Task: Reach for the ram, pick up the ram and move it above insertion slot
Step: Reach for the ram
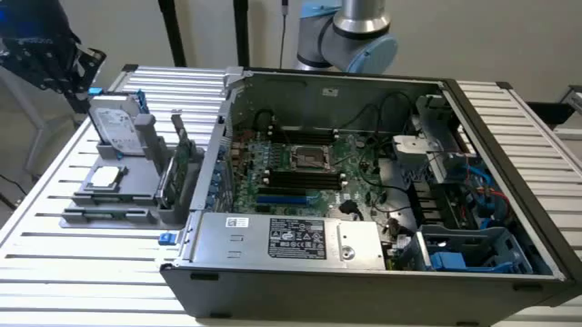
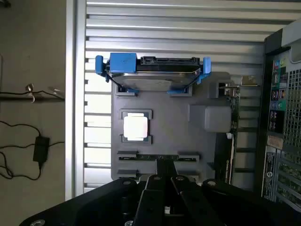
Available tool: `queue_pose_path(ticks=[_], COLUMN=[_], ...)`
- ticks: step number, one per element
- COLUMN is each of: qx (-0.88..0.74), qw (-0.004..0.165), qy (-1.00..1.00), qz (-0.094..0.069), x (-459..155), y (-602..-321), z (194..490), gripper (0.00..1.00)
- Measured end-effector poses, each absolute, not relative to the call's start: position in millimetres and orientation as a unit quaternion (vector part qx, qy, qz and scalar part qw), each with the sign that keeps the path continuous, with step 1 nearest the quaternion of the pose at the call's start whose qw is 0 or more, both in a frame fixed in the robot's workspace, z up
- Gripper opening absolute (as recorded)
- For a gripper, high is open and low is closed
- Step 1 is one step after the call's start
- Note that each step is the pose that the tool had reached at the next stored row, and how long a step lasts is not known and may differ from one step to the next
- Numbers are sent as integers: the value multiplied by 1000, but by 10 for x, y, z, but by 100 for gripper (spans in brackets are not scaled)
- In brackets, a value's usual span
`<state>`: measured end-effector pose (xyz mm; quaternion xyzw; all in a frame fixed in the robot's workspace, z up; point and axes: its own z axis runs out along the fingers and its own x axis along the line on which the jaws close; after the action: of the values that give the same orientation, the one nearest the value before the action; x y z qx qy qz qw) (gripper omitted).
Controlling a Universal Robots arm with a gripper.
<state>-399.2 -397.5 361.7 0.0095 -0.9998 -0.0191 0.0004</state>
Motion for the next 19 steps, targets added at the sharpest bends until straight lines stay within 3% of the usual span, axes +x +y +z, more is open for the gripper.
queue_pose_path(ticks=[19], qx=[10], qw=[0], qy=[-1000], qz=[-19], x=[-3966], y=[-4005], z=[3616], gripper=[11])
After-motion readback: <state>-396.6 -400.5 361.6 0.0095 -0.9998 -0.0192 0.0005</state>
